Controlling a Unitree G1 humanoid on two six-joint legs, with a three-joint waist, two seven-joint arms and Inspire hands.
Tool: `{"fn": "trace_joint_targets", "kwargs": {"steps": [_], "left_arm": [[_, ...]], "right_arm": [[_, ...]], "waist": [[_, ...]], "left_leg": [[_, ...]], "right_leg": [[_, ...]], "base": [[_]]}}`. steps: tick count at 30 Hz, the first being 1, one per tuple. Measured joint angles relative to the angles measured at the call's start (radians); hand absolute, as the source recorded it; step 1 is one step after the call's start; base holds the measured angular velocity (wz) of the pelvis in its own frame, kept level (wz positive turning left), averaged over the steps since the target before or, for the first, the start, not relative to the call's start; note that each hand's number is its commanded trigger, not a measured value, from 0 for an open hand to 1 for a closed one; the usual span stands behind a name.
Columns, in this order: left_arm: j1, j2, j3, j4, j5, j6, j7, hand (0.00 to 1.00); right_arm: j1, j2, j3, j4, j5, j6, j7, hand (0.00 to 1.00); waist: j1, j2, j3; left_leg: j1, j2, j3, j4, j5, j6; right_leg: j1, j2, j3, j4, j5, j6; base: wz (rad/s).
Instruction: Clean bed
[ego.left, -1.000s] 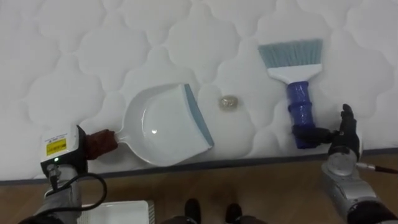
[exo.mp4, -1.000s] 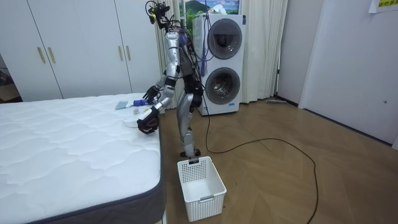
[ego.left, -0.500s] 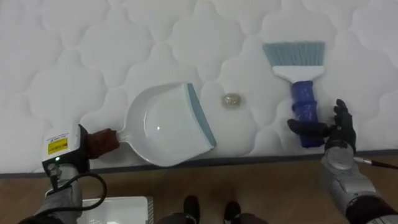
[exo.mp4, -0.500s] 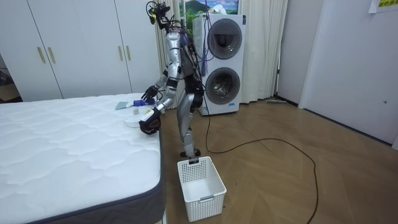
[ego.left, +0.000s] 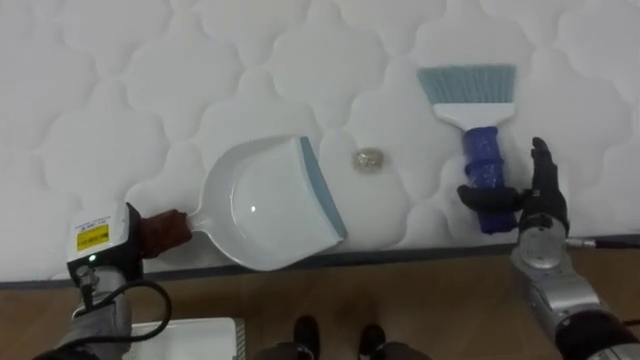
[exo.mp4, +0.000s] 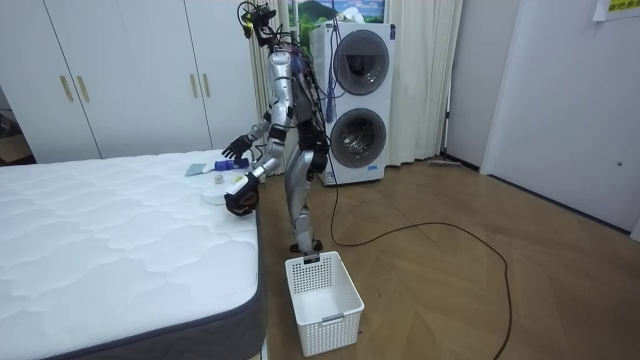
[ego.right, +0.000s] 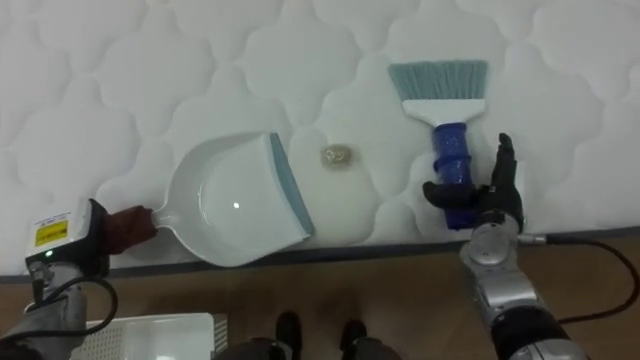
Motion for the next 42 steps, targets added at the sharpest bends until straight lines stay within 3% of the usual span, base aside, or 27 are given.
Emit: {"fn": "trace_joint_targets", "kwargs": {"steps": [8, 16, 24, 25, 27, 36, 42], "left_arm": [[0.002, -0.001, -0.004, 0.002, 0.003, 0.020, -0.018, 1.00], [-0.003, -0.024, -0.004, -0.001, 0.026, 0.042, -0.049, 1.00], [-0.006, -0.025, -0.001, -0.010, 0.037, 0.049, -0.055, 1.00], [-0.006, -0.025, -0.003, -0.011, 0.037, 0.049, -0.055, 1.00], [-0.007, -0.025, -0.004, -0.011, 0.035, 0.052, -0.055, 1.00], [-0.010, -0.035, -0.014, -0.022, 0.027, 0.073, -0.070, 1.00], [-0.011, -0.040, -0.031, -0.030, 0.008, 0.083, -0.072, 1.00]], "right_arm": [[0.000, -0.002, 0.046, 0.046, -0.147, 0.009, -0.011, 0.00], [-0.001, -0.002, 0.064, 0.121, -0.188, 0.041, 0.013, 0.00], [-0.002, -0.002, 0.077, 0.128, -0.229, 0.059, 0.013, 0.00], [-0.007, -0.002, 0.082, 0.147, -0.248, 0.059, 0.013, 0.12], [-0.014, -0.002, 0.083, 0.168, -0.263, 0.062, 0.015, 1.00], [-0.055, -0.035, 0.078, 0.239, -0.313, 0.096, 0.011, 1.00], [-0.057, -0.035, 0.080, 0.267, -0.311, 0.114, 0.015, 1.00]], "waist": [[0.019, 0.000, -0.0003], [0.059, 0.000, -0.0004], [0.060, 0.000, 0.0000], [0.059, 0.000, 0.0001], [0.057, 0.002, 0.0010], [0.057, 0.007, 0.0040], [0.058, 0.013, 0.0065]], "left_leg": [[0.015, 0.004, 0.001, 0.001, 0.000, 0.000], [0.015, 0.004, 0.001, 0.000, 0.000, 0.000], [0.006, 0.002, -0.009, 0.004, 0.000, 0.000], [0.006, 0.002, -0.011, 0.008, 0.000, 0.000], [0.003, 0.002, -0.015, 0.012, 0.000, 0.000], [-0.009, 0.002, -0.028, 0.016, -0.001, 0.000], [-0.009, 0.001, -0.029, 0.014, -0.001, 0.000]], "right_leg": [[0.016, 0.000, -0.011, -0.004, 0.001, -0.002], [0.016, -0.004, -0.022, -0.002, 0.002, -0.003], [0.015, -0.006, -0.033, -0.002, 0.002, -0.003], [0.017, -0.006, -0.034, -0.002, 0.002, -0.003], [0.017, -0.006, -0.038, -0.002, 0.002, -0.003], [0.016, -0.005, -0.050, -0.004, 0.002, -0.003], [0.015, -0.005, -0.051, -0.005, 0.002, -0.003]], "base": [[0.00], [0.00], [0.02], [0.06], [0.05], [0.04], [0.00]]}}
